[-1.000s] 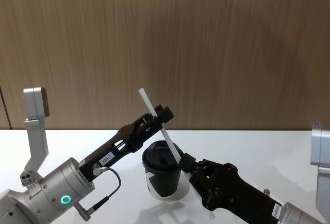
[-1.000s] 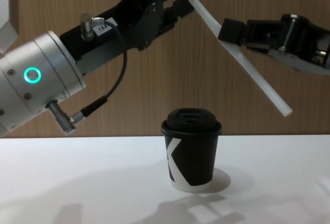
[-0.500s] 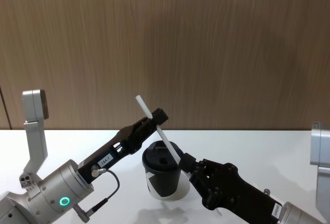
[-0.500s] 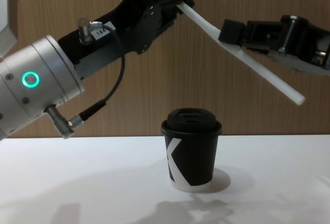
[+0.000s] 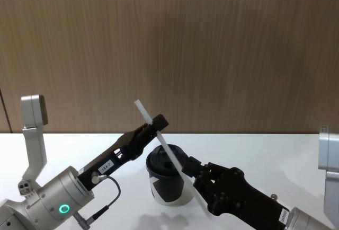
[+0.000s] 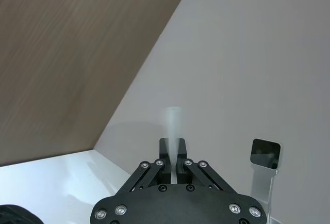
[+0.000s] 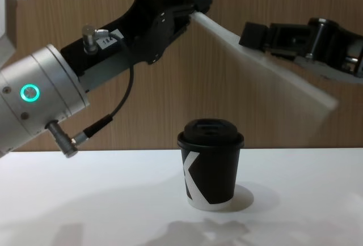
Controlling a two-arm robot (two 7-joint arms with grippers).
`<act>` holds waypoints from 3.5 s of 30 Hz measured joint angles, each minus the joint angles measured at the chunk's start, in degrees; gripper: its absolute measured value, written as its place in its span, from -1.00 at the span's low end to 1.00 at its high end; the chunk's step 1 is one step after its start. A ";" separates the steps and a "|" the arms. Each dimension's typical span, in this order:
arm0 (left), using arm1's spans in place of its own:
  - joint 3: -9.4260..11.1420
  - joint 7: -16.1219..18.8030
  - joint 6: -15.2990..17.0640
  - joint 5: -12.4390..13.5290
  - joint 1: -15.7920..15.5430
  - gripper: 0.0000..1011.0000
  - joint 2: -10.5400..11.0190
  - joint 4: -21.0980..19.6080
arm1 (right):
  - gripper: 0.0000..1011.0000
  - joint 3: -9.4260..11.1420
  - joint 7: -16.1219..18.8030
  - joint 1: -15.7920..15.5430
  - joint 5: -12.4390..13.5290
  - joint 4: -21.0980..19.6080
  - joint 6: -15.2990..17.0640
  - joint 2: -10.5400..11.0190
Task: Pick up the straw with one hand, pass it to the other hand, and insert it into the cup.
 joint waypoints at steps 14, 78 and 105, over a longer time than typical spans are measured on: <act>0.01 0.74 -0.88 -0.73 0.67 -0.97 0.70 -0.30 | -0.12 -0.15 -0.09 0.07 0.12 0.09 -0.11 0.18; 0.31 14.52 -9.63 17.20 -3.11 -0.98 9.63 -9.61 | 0.98 -0.18 -0.16 0.10 0.16 0.10 -0.14 0.26; 1.75 10.55 -11.58 18.50 -7.93 -0.97 5.79 -0.96 | 0.98 -0.18 -0.16 0.10 0.16 0.10 -0.13 0.26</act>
